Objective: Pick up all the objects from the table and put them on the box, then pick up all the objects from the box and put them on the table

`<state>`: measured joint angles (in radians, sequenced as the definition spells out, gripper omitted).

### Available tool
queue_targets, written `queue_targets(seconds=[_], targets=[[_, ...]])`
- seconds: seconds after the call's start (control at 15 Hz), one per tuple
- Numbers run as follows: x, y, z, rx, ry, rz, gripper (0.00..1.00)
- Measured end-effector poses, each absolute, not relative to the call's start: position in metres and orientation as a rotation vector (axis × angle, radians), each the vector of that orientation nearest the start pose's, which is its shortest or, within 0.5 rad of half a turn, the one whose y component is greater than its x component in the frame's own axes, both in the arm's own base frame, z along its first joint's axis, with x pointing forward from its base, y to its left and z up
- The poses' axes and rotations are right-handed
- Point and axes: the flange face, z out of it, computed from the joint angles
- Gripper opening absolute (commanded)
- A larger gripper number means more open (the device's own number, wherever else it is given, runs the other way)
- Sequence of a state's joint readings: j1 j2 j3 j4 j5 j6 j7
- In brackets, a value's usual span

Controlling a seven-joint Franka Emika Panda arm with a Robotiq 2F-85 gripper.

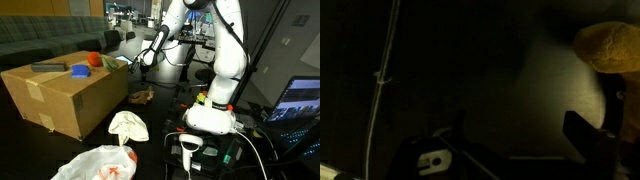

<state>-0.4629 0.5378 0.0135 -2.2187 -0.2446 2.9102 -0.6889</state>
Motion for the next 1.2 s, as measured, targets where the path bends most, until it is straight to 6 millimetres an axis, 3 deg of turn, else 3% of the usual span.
queue_targets(seconds=[0.53, 0.87, 1.2], targets=[[0.492, -0.254, 0.130, -2.972, -0.818, 0.008, 1.00], [0.496, -0.246, 0.124, -2.894, -0.919, 0.103, 1.00], [0.501, -0.230, 0.095, -2.873, -0.980, 0.193, 1.00]])
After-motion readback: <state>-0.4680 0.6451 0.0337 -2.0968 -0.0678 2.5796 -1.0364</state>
